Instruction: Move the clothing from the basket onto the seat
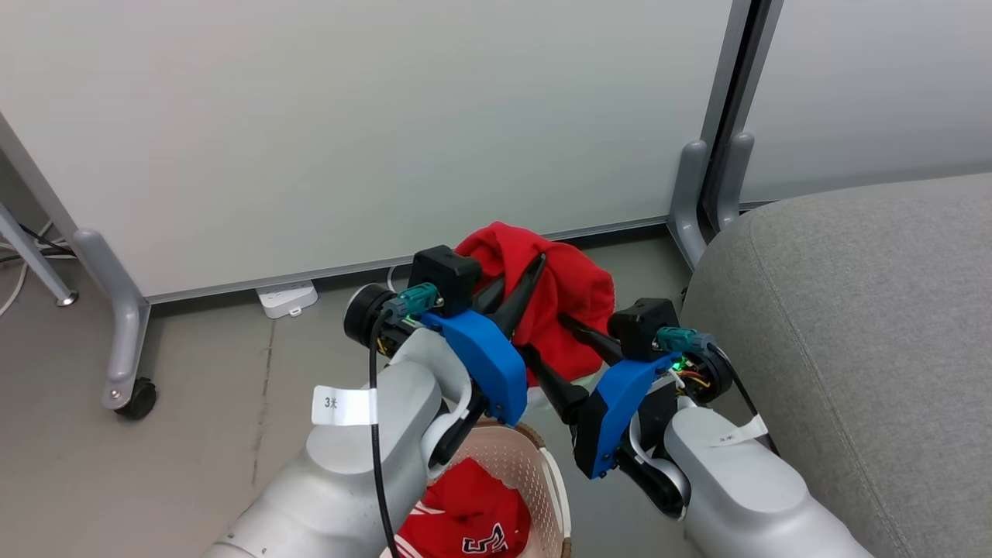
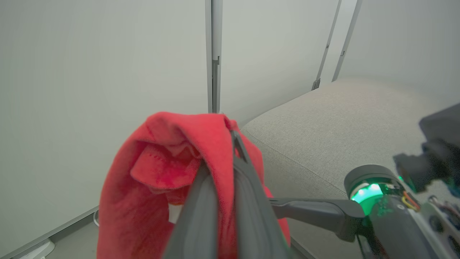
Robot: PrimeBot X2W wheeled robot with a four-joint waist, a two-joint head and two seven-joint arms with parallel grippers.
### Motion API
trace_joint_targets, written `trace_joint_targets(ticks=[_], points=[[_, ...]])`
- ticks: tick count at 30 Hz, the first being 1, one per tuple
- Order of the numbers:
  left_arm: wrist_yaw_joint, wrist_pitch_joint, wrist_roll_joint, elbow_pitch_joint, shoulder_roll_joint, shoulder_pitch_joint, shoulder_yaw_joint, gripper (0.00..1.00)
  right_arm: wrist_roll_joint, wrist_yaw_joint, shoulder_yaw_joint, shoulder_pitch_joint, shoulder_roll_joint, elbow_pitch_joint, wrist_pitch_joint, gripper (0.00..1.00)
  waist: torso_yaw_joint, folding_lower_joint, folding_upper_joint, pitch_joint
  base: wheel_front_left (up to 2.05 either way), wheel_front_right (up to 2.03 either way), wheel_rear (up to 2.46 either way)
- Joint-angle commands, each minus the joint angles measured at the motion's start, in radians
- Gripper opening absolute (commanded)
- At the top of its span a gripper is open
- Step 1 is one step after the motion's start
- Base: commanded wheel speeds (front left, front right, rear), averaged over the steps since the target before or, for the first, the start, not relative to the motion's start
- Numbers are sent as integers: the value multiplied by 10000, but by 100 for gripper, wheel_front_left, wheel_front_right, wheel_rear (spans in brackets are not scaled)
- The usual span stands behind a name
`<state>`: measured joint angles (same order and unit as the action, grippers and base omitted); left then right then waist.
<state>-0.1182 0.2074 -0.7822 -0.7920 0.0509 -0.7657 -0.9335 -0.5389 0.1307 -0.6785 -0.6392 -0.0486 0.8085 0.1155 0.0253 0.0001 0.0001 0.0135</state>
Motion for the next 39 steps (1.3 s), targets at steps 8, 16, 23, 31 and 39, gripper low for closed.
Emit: trace_joint_targets(ticks=[8,16,23,31,39], points=[[118,-26,-432,340,-7,169,-425,0,-768,1,-418,-570,-31,676,439,100,-96,-1,-1,113,0,0,0],[189,28,-777,434,-6,159,-807,0,-1490,3,-1062,-973,-31,1135,702,100,-177,-1,-1,156,0,0,0],[215,56,-938,418,-7,8,-1005,0,-1624,1,-1245,-1250,-30,1596,906,0,-219,-1,-1,123,0,0,0],[255,167,-1052,207,-7,-139,-1082,0,-1663,1,-1475,-1423,-30,1910,1136,0,-169,-1,-1,97,0,0,0],[263,276,-1145,59,-6,-213,-1172,0,-1745,1,-1673,-1468,-30,1945,1255,0,-14,-1,-1,61,0,0,0]])
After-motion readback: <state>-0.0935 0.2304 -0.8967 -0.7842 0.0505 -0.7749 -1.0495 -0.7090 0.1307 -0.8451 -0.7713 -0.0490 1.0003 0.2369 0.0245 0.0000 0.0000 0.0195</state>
